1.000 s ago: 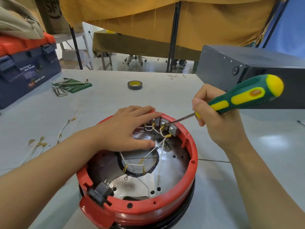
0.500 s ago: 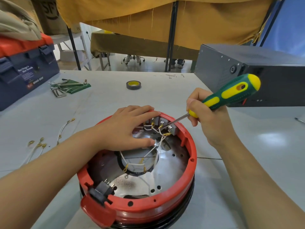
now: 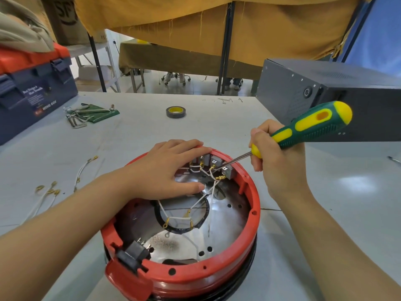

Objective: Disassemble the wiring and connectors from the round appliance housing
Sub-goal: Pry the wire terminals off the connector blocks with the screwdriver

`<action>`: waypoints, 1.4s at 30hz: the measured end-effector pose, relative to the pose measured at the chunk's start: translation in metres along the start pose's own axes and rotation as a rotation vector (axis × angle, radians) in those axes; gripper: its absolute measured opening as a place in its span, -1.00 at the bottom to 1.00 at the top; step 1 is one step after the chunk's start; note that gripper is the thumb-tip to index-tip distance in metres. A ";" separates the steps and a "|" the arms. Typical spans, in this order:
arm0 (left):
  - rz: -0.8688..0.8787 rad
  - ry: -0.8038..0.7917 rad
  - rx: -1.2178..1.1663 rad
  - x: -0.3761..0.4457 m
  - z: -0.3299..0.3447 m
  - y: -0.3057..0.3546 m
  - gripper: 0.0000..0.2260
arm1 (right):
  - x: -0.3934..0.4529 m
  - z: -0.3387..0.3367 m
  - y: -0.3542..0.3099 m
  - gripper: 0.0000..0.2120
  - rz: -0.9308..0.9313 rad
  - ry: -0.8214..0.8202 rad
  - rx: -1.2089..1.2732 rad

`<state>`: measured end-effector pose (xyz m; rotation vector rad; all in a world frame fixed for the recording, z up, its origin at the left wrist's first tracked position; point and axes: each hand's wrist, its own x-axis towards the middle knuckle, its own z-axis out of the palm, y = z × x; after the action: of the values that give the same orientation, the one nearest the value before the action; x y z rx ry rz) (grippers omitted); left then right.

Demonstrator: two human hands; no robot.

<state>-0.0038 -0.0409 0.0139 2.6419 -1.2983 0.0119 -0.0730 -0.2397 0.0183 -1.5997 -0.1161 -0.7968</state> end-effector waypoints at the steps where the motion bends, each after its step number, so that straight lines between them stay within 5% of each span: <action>1: 0.000 -0.002 0.000 0.000 0.000 0.000 -0.36 | 0.000 0.001 0.000 -0.73 0.013 0.023 0.008; 8: -0.012 -0.018 0.013 0.000 -0.001 0.001 -0.33 | 0.006 -0.010 -0.005 -0.71 -0.037 0.112 0.077; 23: -0.002 0.001 0.003 -0.001 0.000 0.000 -0.34 | -0.008 -0.009 -0.015 -0.82 -0.301 -0.219 -0.241; 42: -0.014 -0.014 0.029 0.000 -0.001 0.003 -0.33 | 0.012 -0.017 0.002 -0.74 -0.018 -0.085 0.021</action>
<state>-0.0062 -0.0420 0.0156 2.6798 -1.2937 0.0110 -0.0700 -0.2603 0.0227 -1.6145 -0.1992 -0.7394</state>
